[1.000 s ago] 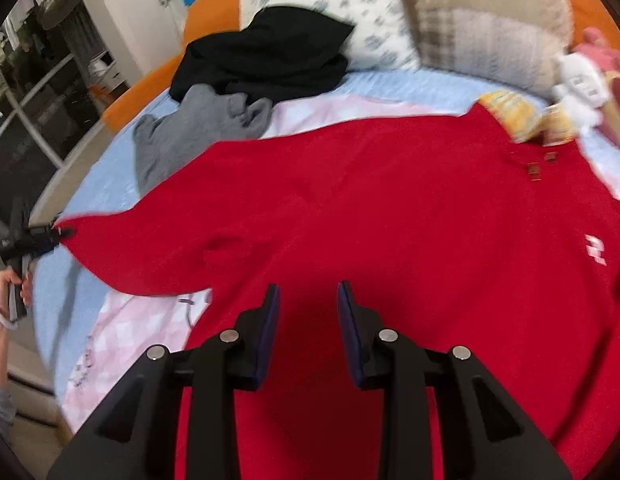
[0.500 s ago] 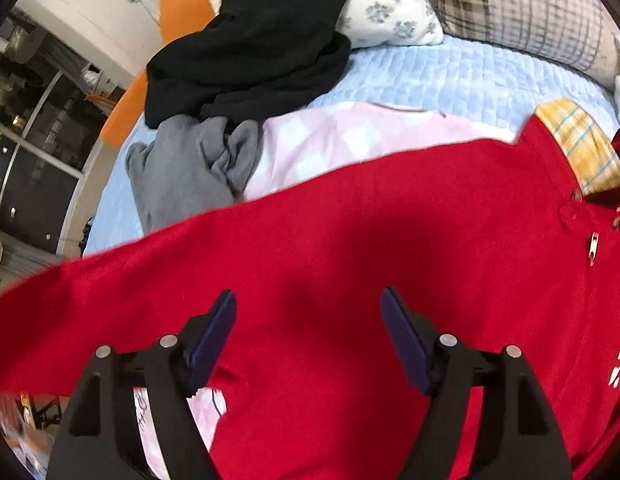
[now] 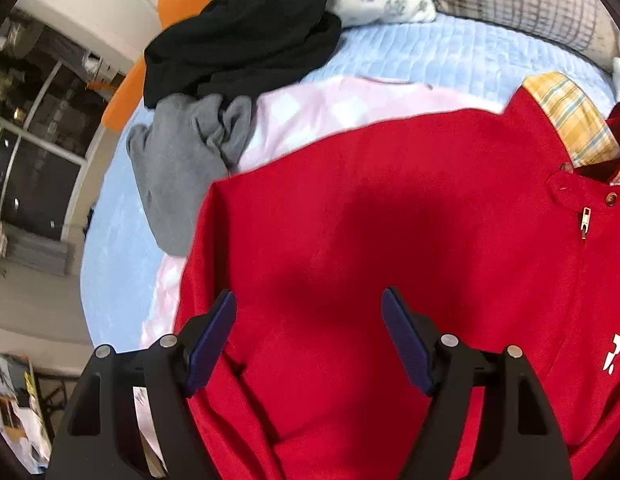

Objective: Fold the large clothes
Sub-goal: 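Fold the held sleeve across the body with the left tool while the right tool pins the collar area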

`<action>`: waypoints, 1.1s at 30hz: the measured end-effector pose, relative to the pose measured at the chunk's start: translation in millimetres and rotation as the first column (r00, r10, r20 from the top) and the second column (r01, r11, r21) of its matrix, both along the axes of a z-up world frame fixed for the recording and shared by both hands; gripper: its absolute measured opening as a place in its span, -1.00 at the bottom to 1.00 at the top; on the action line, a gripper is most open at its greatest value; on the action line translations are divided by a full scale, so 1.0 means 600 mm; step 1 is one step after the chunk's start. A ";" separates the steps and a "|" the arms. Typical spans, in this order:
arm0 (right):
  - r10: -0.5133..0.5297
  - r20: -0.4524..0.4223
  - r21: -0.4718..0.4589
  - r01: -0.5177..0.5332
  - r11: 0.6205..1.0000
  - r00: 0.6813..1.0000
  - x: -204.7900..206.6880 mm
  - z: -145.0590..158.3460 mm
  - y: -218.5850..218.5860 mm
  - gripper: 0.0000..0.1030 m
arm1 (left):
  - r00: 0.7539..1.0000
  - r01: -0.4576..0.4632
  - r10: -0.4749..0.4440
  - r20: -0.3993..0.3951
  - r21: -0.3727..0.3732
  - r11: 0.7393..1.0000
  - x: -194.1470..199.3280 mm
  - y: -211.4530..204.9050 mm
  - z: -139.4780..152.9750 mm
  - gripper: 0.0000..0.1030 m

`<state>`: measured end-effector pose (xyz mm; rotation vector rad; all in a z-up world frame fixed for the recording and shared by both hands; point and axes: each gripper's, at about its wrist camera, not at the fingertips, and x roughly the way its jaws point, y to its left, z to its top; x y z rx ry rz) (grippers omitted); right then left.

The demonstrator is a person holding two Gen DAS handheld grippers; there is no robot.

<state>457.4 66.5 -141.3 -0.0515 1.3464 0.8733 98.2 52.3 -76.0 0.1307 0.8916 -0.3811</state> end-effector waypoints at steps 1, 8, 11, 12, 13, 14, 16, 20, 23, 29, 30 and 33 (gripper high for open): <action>0.017 -0.015 0.004 -0.017 1.000 1.000 -0.005 -0.006 0.004 0.46 | 0.999 -0.034 0.034 0.001 0.044 0.998 0.001 -0.008 -0.025 0.26; 0.213 -0.070 0.074 -0.208 0.975 0.974 -0.053 -0.022 0.099 0.46 | 0.998 -0.030 0.023 0.058 0.116 0.993 -0.023 -0.127 -0.102 0.49; 0.260 -0.048 0.028 -0.259 0.966 0.964 -0.069 -0.032 0.163 0.45 | 0.995 -0.088 0.077 0.062 0.212 0.973 -0.005 -0.151 -0.125 0.49; 0.265 -0.037 0.020 -0.265 0.964 0.963 -0.073 -0.035 0.177 0.45 | 0.995 -0.095 0.084 0.054 0.230 0.969 0.003 -0.161 -0.129 0.49; 0.273 -0.023 0.012 -0.273 0.962 0.962 -0.076 -0.039 0.196 0.45 | 0.995 -0.097 0.088 0.045 0.254 0.962 0.009 -0.163 -0.137 0.49; 0.275 -0.015 0.006 -0.275 0.961 0.961 -0.078 -0.042 0.209 0.44 | 0.996 -0.094 0.090 0.027 0.277 0.956 0.015 -0.165 -0.146 0.49; 0.276 -0.016 0.010 -0.276 0.961 0.961 -0.081 -0.052 0.231 -0.10 | 0.996 -0.066 0.081 -0.044 0.278 0.958 0.021 -0.163 -0.172 0.30; 0.262 -0.027 -0.008 -0.263 0.965 0.965 -0.091 -0.074 0.245 -0.73 | 0.992 -0.079 0.100 -0.079 0.233 0.969 0.037 -0.125 -0.193 -0.20; 0.252 -0.020 -0.003 -0.252 0.968 0.967 -0.094 -0.070 0.226 -0.73 | 0.986 -0.096 0.115 -0.119 0.155 0.983 0.057 -0.091 -0.177 -0.54; 0.192 0.035 0.033 -0.193 0.981 0.981 -0.090 -0.016 0.182 -0.85 | 0.996 -0.040 0.050 -0.073 0.134 0.990 0.028 -0.089 -0.125 -0.60; 0.182 0.039 0.049 -0.184 0.982 0.982 -0.090 -0.001 0.170 -0.92 | 0.997 -0.020 0.028 -0.068 0.114 0.993 0.013 -0.096 -0.111 -0.60; 0.151 0.080 0.092 -0.158 0.983 0.985 -0.093 0.050 0.127 -0.99 | 0.999 0.042 -0.039 -0.035 0.074 0.996 -0.017 -0.124 -0.068 -0.60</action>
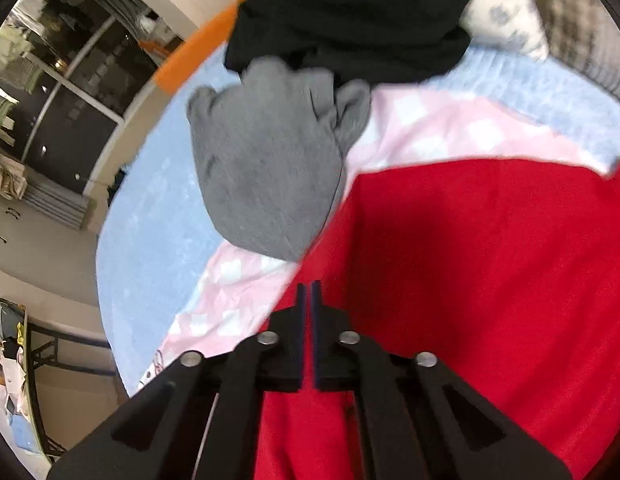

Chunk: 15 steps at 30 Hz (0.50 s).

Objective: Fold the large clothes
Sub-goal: 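Fold the held sleeve across the body with the left tool while the right tool pins the collar area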

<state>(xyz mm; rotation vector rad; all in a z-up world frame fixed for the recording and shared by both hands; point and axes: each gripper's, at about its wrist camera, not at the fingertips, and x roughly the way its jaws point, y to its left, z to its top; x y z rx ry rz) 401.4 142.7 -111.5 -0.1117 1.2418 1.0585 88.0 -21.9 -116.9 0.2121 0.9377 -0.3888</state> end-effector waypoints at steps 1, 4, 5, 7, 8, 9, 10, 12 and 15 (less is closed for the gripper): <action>-0.011 0.002 0.016 0.011 1.000 1.000 -0.001 0.012 -0.012 -0.99 | 1.000 0.020 -0.020 0.014 0.000 1.000 -0.011 -0.010 0.011 -0.60; -0.049 0.015 0.067 0.047 0.997 0.999 -0.007 0.059 -0.074 -0.99 | 0.995 0.094 -0.092 0.039 -0.054 0.994 -0.045 -0.040 0.046 -0.60; -0.057 0.018 0.067 0.056 0.996 0.998 -0.006 0.068 -0.090 -0.99 | 0.990 0.135 -0.131 0.042 -0.087 0.987 -0.056 -0.055 0.059 -0.60; -0.085 0.031 0.051 0.084 0.995 0.996 -0.004 0.078 -0.134 -0.91 | 0.981 0.189 -0.184 0.059 -0.094 0.978 -0.073 -0.092 0.067 -0.60; -0.086 0.030 0.034 0.085 0.996 0.996 -0.005 0.075 -0.141 -0.91 | 0.977 0.209 -0.204 0.066 -0.088 0.974 -0.083 -0.107 0.069 -0.60; -0.092 0.036 0.018 0.092 0.996 0.995 -0.007 0.073 -0.151 -0.74 | 0.972 0.230 -0.225 0.069 -0.077 0.970 -0.087 -0.124 0.065 -0.60; -0.105 0.054 -0.011 0.106 0.994 0.993 -0.009 0.065 -0.167 -0.04 | 0.968 0.248 -0.244 0.066 -0.075 0.966 -0.094 -0.135 0.059 -0.60; -0.117 0.065 -0.054 0.121 0.991 0.991 -0.010 0.045 -0.190 0.73 | 0.964 0.265 -0.263 0.039 -0.092 0.960 -0.098 -0.153 0.037 -0.60; -0.126 0.086 -0.120 0.135 0.984 0.988 -0.010 -0.013 -0.209 0.54 | 0.969 0.246 -0.245 0.015 -0.082 0.966 -0.089 -0.167 0.004 -0.60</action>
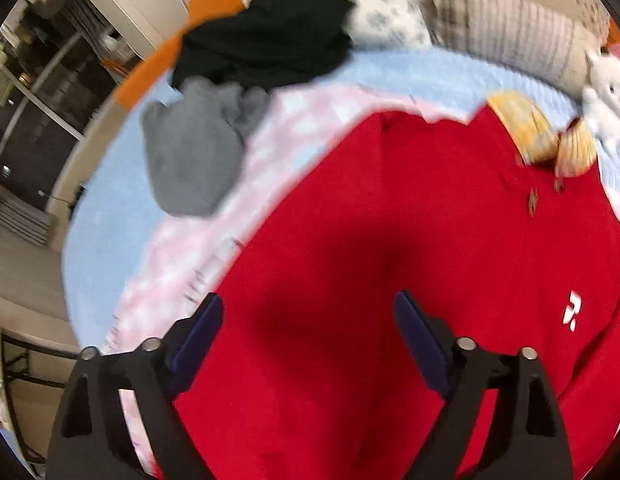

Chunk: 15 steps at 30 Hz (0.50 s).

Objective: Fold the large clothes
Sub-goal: 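Fold the held sleeve across the body with the left tool while the right tool pins the collar area, then open the left tool to release the sleeve on the body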

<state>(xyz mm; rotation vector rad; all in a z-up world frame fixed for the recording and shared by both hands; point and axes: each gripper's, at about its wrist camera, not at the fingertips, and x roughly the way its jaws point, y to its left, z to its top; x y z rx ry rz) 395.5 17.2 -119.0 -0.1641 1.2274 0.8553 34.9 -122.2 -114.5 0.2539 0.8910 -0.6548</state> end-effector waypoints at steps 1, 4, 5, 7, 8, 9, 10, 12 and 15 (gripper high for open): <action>-0.016 -0.023 -0.018 0.016 1.000 1.000 0.005 -0.028 -0.005 0.52 | 1.000 -0.006 0.007 -0.013 0.002 1.000 0.004 0.000 -0.008 -0.60; -0.059 -0.065 -0.062 0.055 0.997 0.996 0.017 -0.096 -0.020 0.47 | 0.998 -0.023 0.022 -0.055 -0.013 1.000 0.010 0.004 -0.037 -0.57; -0.069 -0.084 -0.057 0.064 0.996 0.994 0.019 -0.117 -0.023 0.45 | 0.998 -0.022 0.021 -0.055 -0.019 1.000 0.008 0.010 -0.040 -0.49; -0.084 -0.075 -0.023 0.082 0.996 0.994 0.017 -0.131 -0.029 0.12 | 0.999 -0.039 0.037 -0.033 -0.062 0.997 0.005 0.029 -0.036 -0.12; -0.079 -0.069 0.003 0.079 0.997 0.995 0.016 -0.130 -0.031 -0.20 | 0.998 -0.055 0.053 -0.024 -0.088 0.995 0.006 0.040 -0.031 0.12; -0.066 -0.091 0.032 0.069 0.997 0.994 0.018 -0.131 -0.032 -0.61 | 0.996 -0.084 0.083 -0.012 -0.121 0.989 0.008 0.059 -0.021 0.30; -0.075 -0.145 0.064 0.085 0.994 0.987 0.025 -0.134 -0.037 -0.64 | 0.993 -0.119 0.119 -0.005 -0.148 0.982 0.014 0.084 -0.010 0.33; -0.092 -0.160 0.085 0.107 0.991 0.983 0.031 -0.135 -0.045 -0.89 | 0.985 -0.173 0.174 -0.004 -0.165 0.971 0.027 0.122 0.004 0.33; -0.124 -0.135 0.132 0.142 0.981 0.983 0.038 -0.116 -0.068 -0.94 | 0.953 -0.297 0.302 0.003 -0.168 0.940 0.054 0.199 0.018 0.33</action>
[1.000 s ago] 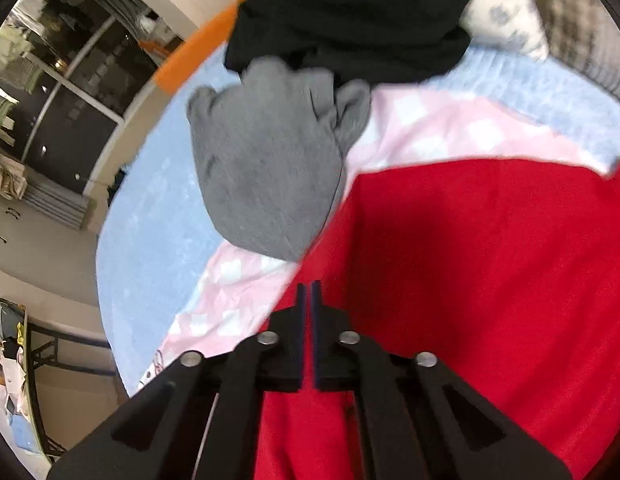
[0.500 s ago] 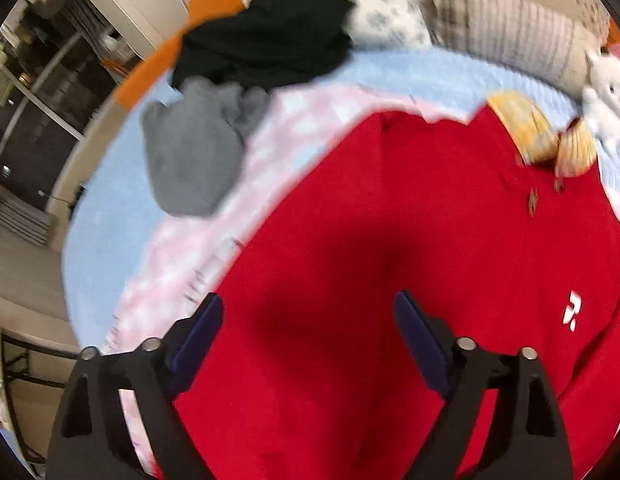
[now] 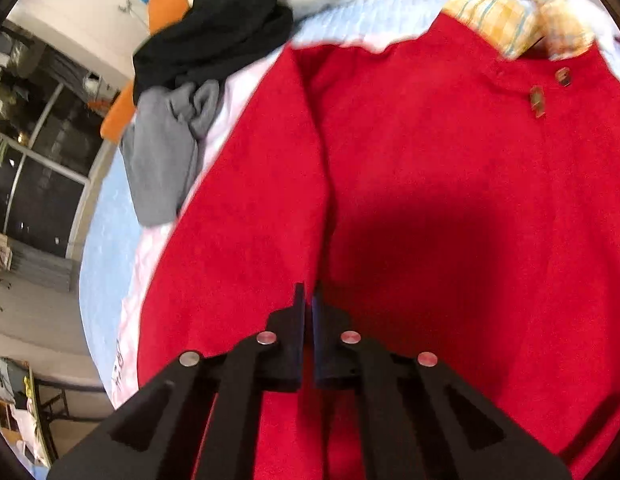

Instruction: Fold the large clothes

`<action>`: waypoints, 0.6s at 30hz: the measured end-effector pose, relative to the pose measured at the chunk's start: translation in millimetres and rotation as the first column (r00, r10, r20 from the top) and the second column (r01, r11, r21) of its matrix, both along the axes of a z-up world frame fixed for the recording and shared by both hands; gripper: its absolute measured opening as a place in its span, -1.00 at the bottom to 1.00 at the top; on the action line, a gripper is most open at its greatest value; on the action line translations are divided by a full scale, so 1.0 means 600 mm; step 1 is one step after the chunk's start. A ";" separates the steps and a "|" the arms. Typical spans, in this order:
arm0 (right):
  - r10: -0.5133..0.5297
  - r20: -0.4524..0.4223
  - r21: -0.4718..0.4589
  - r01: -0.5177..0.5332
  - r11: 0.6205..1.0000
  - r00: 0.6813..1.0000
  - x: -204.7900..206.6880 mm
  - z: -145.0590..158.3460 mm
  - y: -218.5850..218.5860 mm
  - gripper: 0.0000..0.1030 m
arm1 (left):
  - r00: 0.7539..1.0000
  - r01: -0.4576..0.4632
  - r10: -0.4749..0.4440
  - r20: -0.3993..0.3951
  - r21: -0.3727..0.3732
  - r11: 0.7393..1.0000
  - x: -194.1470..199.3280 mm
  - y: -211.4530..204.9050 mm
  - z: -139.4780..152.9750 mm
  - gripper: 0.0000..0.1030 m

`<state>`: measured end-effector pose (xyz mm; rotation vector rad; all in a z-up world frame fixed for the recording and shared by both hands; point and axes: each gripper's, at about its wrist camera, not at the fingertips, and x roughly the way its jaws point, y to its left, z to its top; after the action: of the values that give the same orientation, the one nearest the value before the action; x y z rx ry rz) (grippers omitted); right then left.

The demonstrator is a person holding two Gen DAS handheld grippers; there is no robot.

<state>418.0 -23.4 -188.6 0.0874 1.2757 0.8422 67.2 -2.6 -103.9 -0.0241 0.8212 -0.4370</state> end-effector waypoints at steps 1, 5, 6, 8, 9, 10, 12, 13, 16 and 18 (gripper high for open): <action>-0.027 0.001 0.036 0.027 0.999 1.000 0.007 0.009 -0.016 -0.94 | 1.000 -0.031 0.031 0.000 -0.005 1.000 0.006 0.018 0.001 0.33; -0.090 -0.004 0.046 0.090 0.995 0.996 0.024 0.006 -0.057 -0.94 | 0.979 -0.206 0.206 -0.009 0.014 0.978 0.038 0.122 -0.002 0.33; -0.084 -0.012 0.028 0.084 0.996 0.996 0.024 -0.001 -0.059 -0.93 | 0.971 -0.239 0.239 -0.017 0.003 0.971 0.047 0.155 -0.005 0.33; -0.056 -0.004 -0.043 0.056 0.998 0.998 0.019 -0.018 -0.055 -0.89 | 0.961 -0.276 0.276 -0.023 -0.003 0.961 0.062 0.197 -0.007 0.33; -0.045 -0.003 -0.062 0.044 0.997 0.999 0.017 -0.024 -0.049 -0.86 | 0.957 -0.291 0.290 -0.027 -0.010 0.957 0.073 0.224 -0.008 0.34; -0.043 -0.004 -0.068 0.043 0.997 0.999 0.017 -0.025 -0.040 -0.77 | 0.955 -0.296 0.295 -0.028 -0.016 0.955 0.081 0.241 -0.008 0.34; -0.045 -0.025 -0.059 0.043 0.997 0.999 0.016 -0.021 -0.033 -0.33 | 0.956 -0.292 0.292 -0.038 0.008 0.957 0.110 0.273 -0.016 0.39; -0.047 -0.028 -0.048 0.045 0.998 0.999 0.015 -0.017 -0.028 -0.15 | 0.957 -0.286 0.287 -0.043 0.040 0.957 0.125 0.281 -0.024 0.39; -0.025 0.008 -0.008 0.025 1.000 1.000 -0.006 0.018 -0.013 0.11 | 0.965 -0.236 0.253 -0.077 0.175 0.956 0.187 0.295 -0.060 0.34; 0.052 0.013 0.032 -0.052 0.998 0.999 -0.048 0.047 -0.008 0.14 | 0.979 -0.166 0.189 -0.081 0.230 0.959 0.214 0.282 -0.078 0.18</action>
<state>389.0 -28.3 -160.5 0.0748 1.2576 0.9069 195.6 166.7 -150.6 0.0871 0.9563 -0.1731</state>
